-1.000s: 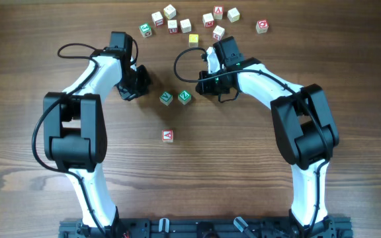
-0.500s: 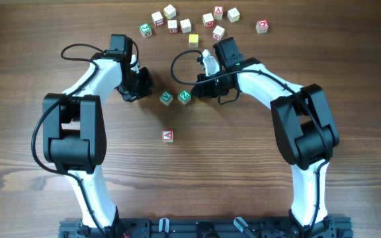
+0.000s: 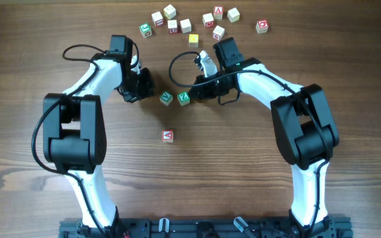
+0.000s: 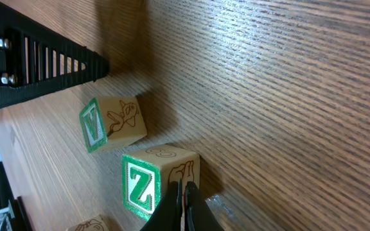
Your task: Form a circle
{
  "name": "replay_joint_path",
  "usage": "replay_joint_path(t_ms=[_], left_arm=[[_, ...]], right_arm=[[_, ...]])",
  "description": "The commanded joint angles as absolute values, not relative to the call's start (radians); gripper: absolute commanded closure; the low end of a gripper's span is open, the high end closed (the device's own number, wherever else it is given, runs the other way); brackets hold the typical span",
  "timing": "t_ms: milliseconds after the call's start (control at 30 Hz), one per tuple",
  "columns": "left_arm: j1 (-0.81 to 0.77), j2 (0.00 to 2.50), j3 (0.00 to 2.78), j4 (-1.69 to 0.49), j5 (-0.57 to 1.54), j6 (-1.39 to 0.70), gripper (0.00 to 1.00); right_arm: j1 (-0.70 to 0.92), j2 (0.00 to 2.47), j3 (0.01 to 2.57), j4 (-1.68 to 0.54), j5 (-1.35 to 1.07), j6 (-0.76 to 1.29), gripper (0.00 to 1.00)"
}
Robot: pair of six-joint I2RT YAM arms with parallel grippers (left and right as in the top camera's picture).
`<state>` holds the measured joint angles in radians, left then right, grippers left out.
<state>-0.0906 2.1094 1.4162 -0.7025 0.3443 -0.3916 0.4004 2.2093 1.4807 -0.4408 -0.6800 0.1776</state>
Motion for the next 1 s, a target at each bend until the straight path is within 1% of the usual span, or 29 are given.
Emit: replay_joint_path(t_ms=[0, 500, 633, 967], left_arm=[[-0.096, 2.144, 1.380, -0.714, 0.367, -0.339, 0.96], [-0.097, 2.144, 1.380, -0.661, 0.374, -0.337, 0.96], [-0.097, 2.144, 1.380, -0.661, 0.453, -0.265, 0.96], [-0.097, 2.144, 1.380, -0.662, 0.461, -0.264, 0.96]], right_arm=[[0.402, 2.222, 1.481, -0.441, -0.679, 0.168, 0.96], [0.422, 2.222, 1.481, -0.432, -0.622, 0.183, 0.96], [0.422, 2.222, 1.481, -0.432, -0.622, 0.184, 0.96], [0.422, 2.222, 1.481, -0.434, -0.630, 0.182, 0.96]])
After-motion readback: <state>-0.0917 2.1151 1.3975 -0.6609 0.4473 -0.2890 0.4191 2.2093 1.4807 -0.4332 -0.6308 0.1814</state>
